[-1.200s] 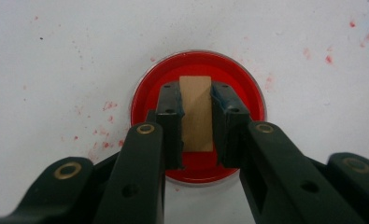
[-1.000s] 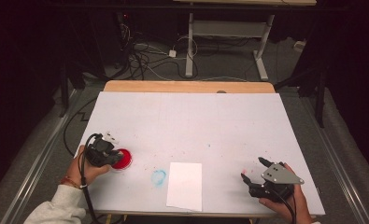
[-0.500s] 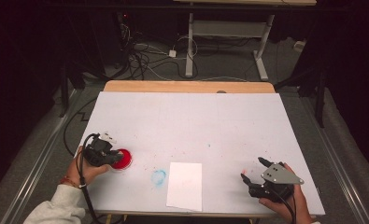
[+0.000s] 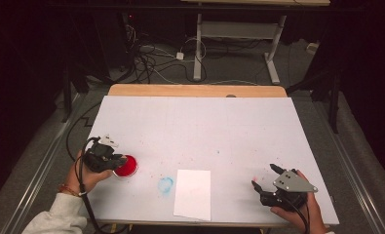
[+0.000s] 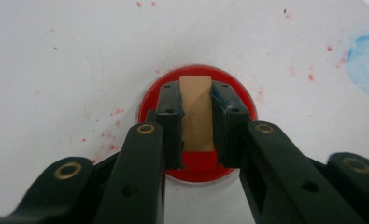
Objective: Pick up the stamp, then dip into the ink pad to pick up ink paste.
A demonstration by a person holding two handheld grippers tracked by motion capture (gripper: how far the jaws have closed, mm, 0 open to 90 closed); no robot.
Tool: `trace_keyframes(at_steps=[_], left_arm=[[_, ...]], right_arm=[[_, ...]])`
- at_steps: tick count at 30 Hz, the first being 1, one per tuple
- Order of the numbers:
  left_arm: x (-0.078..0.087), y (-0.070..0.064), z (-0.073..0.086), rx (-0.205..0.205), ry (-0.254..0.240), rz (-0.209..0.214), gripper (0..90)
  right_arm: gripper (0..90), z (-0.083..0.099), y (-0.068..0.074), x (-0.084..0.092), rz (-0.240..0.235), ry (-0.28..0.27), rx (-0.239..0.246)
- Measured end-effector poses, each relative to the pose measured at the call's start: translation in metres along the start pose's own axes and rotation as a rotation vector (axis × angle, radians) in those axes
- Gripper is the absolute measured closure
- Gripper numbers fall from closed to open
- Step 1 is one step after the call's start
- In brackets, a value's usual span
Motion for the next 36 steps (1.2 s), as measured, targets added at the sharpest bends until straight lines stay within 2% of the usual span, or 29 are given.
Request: trace_keyframes(at_steps=[8, 18, 30, 36], left_arm=[[0.020, 0.002, -0.008, -0.010, -0.052, -0.021, 73.7], [0.023, 0.000, -0.012, -0.026, -0.064, -0.012, 73.7], [0.053, -0.006, -0.022, -0.048, -0.138, -0.036, 73.7], [0.058, -0.012, -0.023, -0.071, -0.132, -0.046, 73.7]], right_arm=[[21.9, 0.002, -0.001, -0.001, -0.001, 0.007, -0.006], [21.9, 0.003, -0.002, 0.001, 0.004, 0.008, -0.008], [21.9, 0.003, -0.002, 0.002, 0.002, 0.008, -0.007], [21.9, 0.003, 0.000, 0.002, -0.001, 0.009, -0.005]])
Point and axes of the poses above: each handheld gripper's, and its own axes: x roughly backward along the jaws, z roughly out of its underside, y roughly to its left, the point moved 10 cm from there along -x, roughly forward along the jaws, and after that the axes turned 11 degrees about -z, right-handed, at the moved point
